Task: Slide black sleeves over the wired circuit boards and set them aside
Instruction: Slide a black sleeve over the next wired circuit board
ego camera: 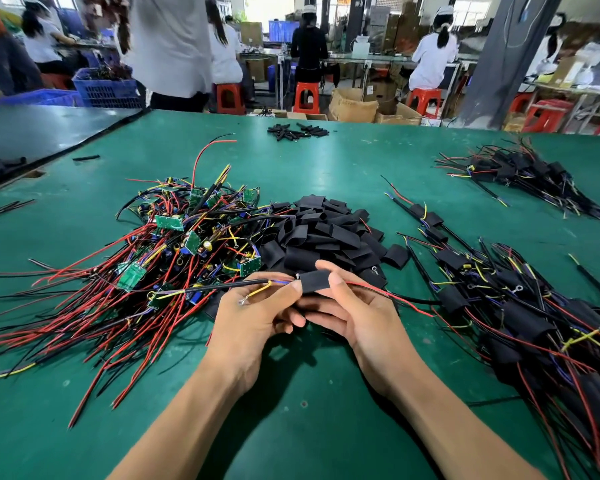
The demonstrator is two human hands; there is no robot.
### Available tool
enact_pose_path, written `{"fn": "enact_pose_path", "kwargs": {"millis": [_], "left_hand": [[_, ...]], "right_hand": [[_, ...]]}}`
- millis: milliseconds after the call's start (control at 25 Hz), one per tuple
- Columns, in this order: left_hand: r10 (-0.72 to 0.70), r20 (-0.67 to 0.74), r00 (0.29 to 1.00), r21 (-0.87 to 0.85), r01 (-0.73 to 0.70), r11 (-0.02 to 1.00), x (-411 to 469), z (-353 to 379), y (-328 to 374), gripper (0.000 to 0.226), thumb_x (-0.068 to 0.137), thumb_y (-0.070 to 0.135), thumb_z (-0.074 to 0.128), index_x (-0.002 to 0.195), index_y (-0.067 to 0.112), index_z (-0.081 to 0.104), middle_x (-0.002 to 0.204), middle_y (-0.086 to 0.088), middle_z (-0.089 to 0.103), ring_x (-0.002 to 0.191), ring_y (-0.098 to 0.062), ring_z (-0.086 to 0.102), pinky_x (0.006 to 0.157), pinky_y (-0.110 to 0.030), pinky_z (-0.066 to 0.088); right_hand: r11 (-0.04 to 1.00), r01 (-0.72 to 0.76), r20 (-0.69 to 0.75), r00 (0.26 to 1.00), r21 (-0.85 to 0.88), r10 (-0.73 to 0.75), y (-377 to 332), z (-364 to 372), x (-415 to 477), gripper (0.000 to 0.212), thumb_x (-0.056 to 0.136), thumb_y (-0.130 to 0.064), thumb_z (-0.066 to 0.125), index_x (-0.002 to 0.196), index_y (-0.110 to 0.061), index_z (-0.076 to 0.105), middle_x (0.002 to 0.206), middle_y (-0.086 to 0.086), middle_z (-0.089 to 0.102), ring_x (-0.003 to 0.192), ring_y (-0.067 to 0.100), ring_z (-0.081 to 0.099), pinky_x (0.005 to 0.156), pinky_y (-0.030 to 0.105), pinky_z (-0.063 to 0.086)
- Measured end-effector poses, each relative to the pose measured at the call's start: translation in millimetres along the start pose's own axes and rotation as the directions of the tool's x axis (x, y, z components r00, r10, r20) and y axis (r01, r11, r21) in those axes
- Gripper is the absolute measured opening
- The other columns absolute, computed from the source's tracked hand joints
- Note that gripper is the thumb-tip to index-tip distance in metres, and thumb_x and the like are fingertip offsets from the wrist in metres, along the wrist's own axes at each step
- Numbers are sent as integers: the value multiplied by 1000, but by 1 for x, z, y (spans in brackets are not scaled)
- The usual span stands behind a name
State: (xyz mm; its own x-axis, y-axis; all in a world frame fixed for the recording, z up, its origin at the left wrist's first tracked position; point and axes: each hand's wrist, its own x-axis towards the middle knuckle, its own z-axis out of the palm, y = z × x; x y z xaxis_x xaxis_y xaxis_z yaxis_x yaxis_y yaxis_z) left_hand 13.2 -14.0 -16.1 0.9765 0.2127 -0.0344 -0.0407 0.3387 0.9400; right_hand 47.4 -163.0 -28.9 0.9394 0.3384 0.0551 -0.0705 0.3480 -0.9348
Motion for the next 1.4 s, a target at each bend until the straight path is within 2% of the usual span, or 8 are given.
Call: {"fn": "enact_pose_path", "kwargs": {"millis": [80, 200, 320, 520, 720, 920, 1200, 1400], "left_hand": [[20, -5, 1000, -2, -20, 1000, 0, 0, 1, 20, 76, 16, 76, 93, 6, 68, 70, -15, 65, 51, -19, 58, 52, -24, 45], [9, 9, 1000, -36, -9, 999, 1, -2, 3, 24, 75, 18, 75, 95, 6, 70, 70, -15, 62, 52, -18, 56, 53, -24, 44], [-46, 23, 999, -66, 48, 997, 1, -4, 4, 13, 82, 15, 71, 93, 8, 72, 71, -11, 62, 52, -16, 55, 54, -25, 43], [-29, 43, 999, -34, 31, 999, 0, -2, 5, 16, 73, 26, 74, 80, 11, 72, 72, -4, 64, 51, -14, 53, 49, -21, 41], [-4, 66, 998, -40, 7, 999, 2, -5, 5, 26, 80, 28, 72, 97, 8, 72, 77, -5, 63, 55, -14, 53, 51, -23, 41], [-60, 40, 997, -54, 63, 997, 4, -6, 6, 12, 72, 28, 75, 74, 16, 72, 69, -4, 61, 51, -15, 53, 47, -23, 41], [-80, 60, 995, 13, 80, 997, 2, -6, 7, 10, 79, 23, 72, 75, 15, 69, 63, -2, 56, 51, -15, 52, 47, -22, 39], [-150, 60, 987, -12, 151, 988, 2, -6, 5, 10, 82, 20, 70, 79, 11, 67, 63, -3, 54, 52, -14, 52, 48, -23, 39]], "right_hand": [[999, 35, -26, 999, 5, -35, -1, -2, 0, 27, 100, -18, 55, 125, -21, 65, 105, 16, 75, 100, 30, 73, 82, 33, 58], [997, 79, -16, 997, 23, -78, -4, -2, 0, 25, 92, -20, 67, 117, -23, 72, 103, 14, 76, 96, 30, 74, 78, 29, 58], [994, 108, 28, 994, -24, -107, -3, -3, 1, 27, 92, -19, 67, 118, -24, 73, 103, 11, 76, 96, 31, 74, 79, 29, 58], [992, 126, 27, 992, 3, -126, -2, -6, 2, 28, 89, -13, 69, 114, -21, 75, 106, 9, 76, 101, 33, 73, 82, 28, 58], [993, 110, 42, 993, 42, -112, -3, -3, 2, 29, 87, -12, 70, 114, -22, 75, 106, 11, 76, 99, 32, 74, 81, 28, 58], [987, 153, 92, 985, -56, -147, -6, -2, -3, 33, 87, -17, 74, 119, -24, 72, 103, 10, 77, 100, 28, 73, 85, 30, 57], [981, 181, 34, 983, -71, -179, -8, 1, -4, 29, 83, -11, 73, 109, -22, 76, 105, 12, 76, 102, 34, 71, 82, 27, 57], [977, 183, -24, 982, -111, -187, -4, 0, -4, 22, 83, -12, 73, 104, -19, 76, 97, 11, 77, 92, 28, 75, 78, 27, 58]]}}
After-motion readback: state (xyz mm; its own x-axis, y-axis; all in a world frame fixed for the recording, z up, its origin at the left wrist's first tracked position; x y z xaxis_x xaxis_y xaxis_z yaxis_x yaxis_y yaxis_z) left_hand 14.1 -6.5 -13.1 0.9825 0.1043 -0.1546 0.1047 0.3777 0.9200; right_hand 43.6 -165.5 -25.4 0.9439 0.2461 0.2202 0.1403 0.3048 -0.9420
